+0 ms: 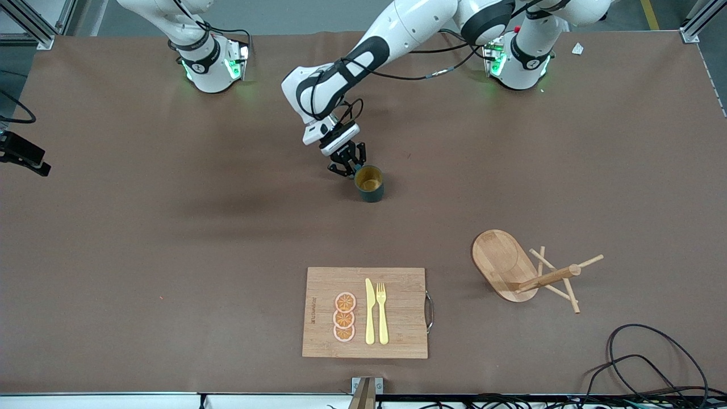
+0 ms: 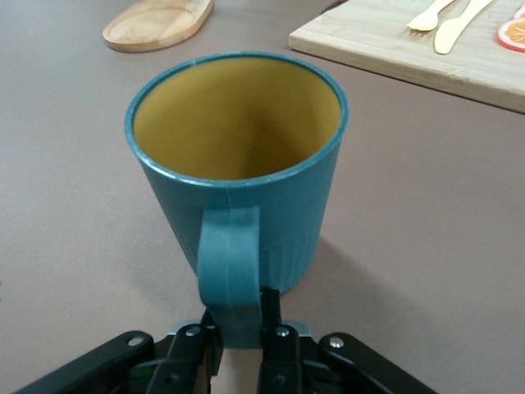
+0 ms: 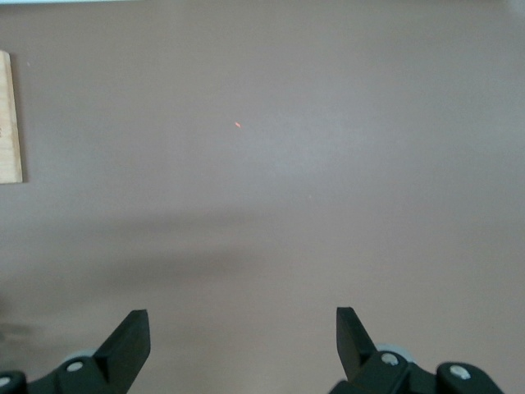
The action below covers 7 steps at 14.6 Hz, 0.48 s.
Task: Pass cup and hang on rack
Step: 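Lift the teal mug with the left gripper toward the wooden rack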
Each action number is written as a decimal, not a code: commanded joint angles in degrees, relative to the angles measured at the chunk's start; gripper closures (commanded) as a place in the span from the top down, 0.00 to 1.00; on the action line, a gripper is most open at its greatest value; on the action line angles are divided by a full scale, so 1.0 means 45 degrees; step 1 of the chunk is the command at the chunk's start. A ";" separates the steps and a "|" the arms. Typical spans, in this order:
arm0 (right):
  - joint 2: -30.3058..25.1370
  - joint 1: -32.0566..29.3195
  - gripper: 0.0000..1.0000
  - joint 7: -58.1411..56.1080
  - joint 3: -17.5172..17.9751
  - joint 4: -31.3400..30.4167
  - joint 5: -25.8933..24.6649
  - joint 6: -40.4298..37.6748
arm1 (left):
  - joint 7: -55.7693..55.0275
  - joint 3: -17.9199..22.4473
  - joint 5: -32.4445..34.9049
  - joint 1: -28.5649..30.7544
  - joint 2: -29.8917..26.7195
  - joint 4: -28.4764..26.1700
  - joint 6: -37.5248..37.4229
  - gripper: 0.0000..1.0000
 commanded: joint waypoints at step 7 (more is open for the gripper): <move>-0.0363 -0.0099 1.00 -0.0141 0.0032 -0.0230 0.0075 -0.0047 | 0.3974 -0.4592 -0.5494 0.7337 -0.3982 -0.0272 0.2665 0.00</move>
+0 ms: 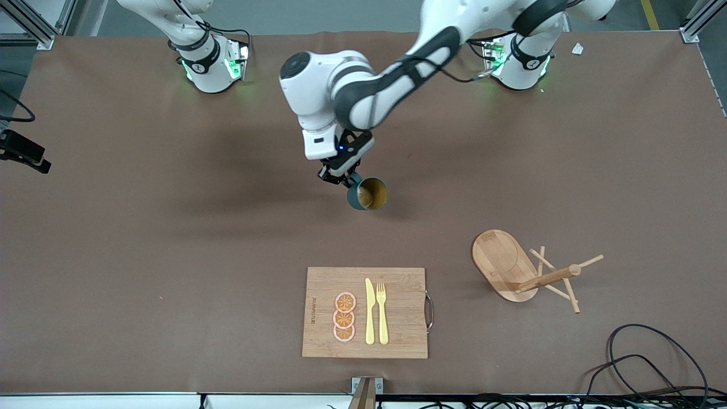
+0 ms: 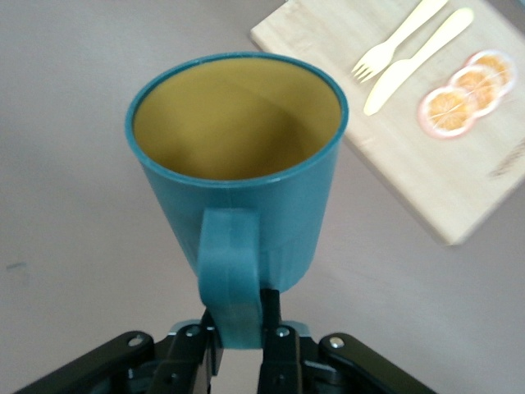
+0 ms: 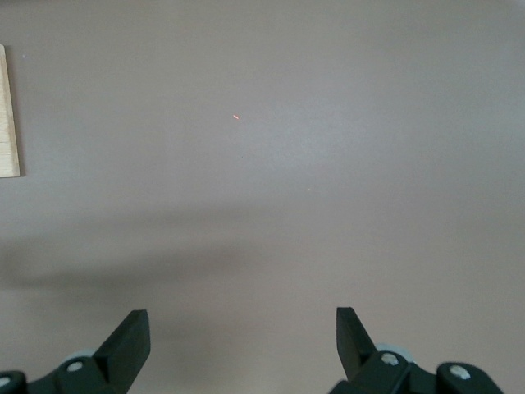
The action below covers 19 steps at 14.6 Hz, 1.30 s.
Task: Pass cup and hang on rack
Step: 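Lift the teal mug with the left gripper toward the wooden rack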
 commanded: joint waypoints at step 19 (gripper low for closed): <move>-0.0341 -0.0075 1.00 -0.0136 0.0055 -0.0201 0.0075 -0.0026 | 1.0942 -0.8268 -1.1500 1.5370 0.0501 -0.2429 0.0382 0.00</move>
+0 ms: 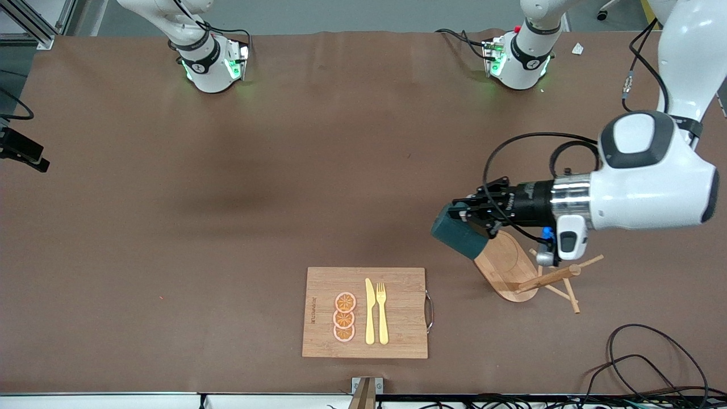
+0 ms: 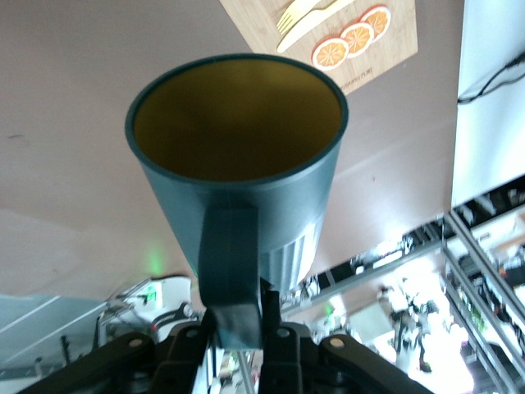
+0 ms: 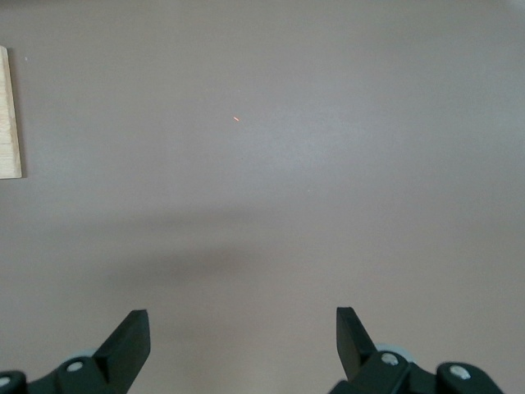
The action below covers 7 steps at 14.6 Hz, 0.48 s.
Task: Pass cup and hang on rack
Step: 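Lift the teal mug with the left gripper toward the wooden rack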
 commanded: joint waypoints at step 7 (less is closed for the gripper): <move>-0.0281 -0.0094 1.00 -0.0444 0.0050 -0.0213 0.0095 -0.0008 | 0.3910 0.0235 -0.1332 0.1911 0.0886 -0.0359 -0.1736 0.00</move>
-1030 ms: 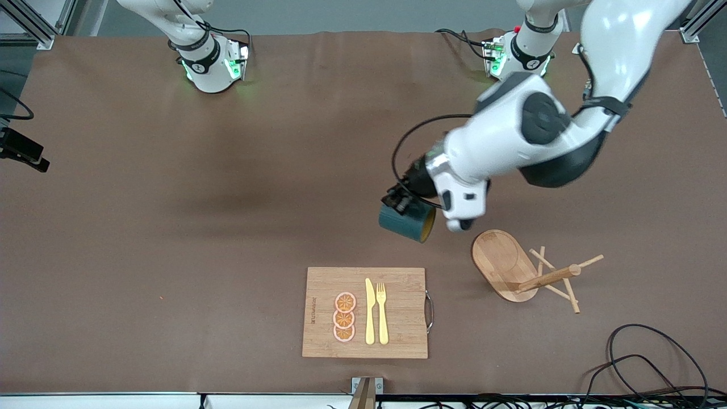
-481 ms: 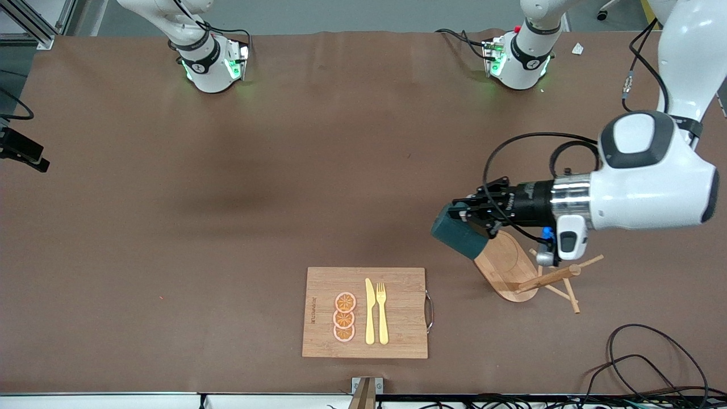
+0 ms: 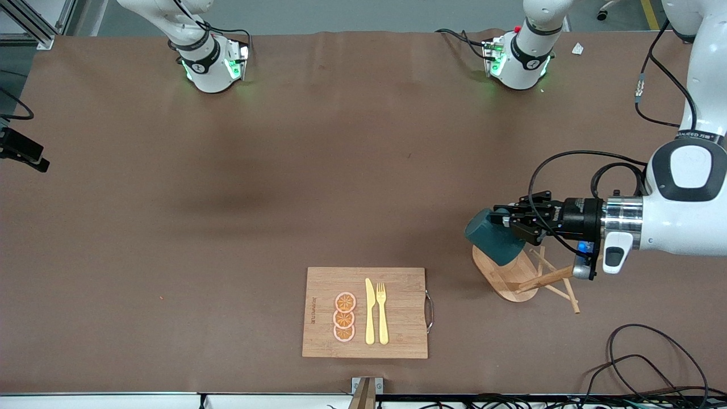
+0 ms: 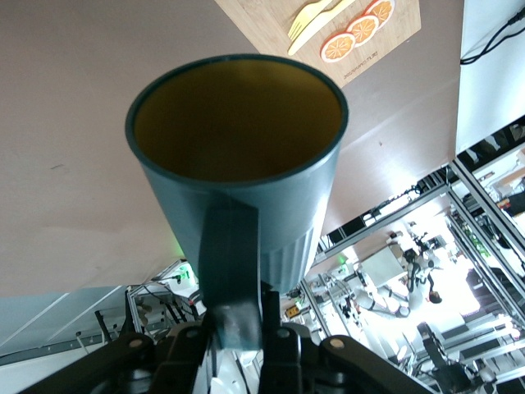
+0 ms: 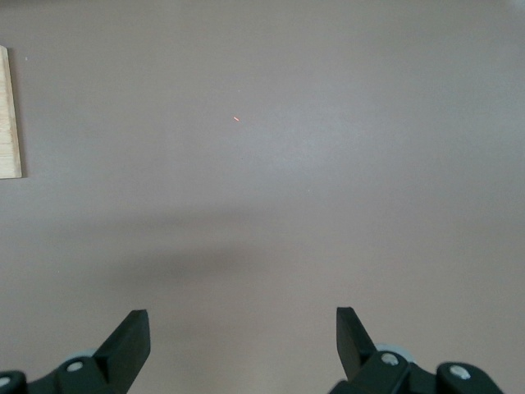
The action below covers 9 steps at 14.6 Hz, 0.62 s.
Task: Pass cup and hang on rack
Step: 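Hang the teal mug handle onto a rack peg with the left gripper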
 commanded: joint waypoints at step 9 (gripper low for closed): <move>-0.0281 -0.0093 1.00 -0.0485 0.0051 -0.0213 0.0095 -0.0008 | 0.4570 0.2155 -0.1174 0.0558 -0.0048 -0.0187 -0.1266 0.00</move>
